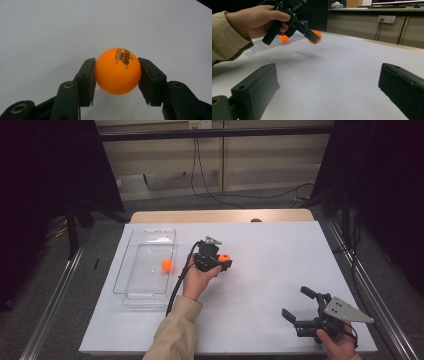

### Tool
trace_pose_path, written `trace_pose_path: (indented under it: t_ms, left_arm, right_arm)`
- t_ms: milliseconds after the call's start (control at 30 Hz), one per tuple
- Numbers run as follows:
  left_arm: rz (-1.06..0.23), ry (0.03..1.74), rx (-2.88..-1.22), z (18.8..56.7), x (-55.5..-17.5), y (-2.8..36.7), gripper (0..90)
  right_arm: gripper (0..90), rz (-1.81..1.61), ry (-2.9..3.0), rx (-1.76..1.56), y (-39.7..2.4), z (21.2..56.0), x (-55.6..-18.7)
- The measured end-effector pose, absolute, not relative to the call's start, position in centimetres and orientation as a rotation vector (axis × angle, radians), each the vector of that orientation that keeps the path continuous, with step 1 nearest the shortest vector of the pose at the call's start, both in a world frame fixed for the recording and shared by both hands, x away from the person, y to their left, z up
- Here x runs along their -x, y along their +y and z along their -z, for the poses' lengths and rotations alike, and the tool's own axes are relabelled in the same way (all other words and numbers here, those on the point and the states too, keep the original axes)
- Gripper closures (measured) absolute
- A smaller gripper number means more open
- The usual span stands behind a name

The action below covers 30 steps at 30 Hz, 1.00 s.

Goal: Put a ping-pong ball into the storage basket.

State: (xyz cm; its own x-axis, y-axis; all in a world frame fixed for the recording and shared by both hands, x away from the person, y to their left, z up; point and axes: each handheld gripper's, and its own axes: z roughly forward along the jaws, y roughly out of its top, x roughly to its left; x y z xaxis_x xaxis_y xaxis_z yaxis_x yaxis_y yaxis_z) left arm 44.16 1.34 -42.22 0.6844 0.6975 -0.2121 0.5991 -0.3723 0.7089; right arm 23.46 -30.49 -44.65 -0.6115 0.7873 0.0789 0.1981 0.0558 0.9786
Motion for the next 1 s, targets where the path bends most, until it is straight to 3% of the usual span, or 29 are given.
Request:
trace_pose_path:
  t_ms: [1000]
  left_arm:
    - [-0.147,1.011,-2.042,40.8,-44.1,2.8,51.0]
  right_arm:
    - [2.0,-1.591,1.849,-0.979,-30.5,44.6,-23.4]
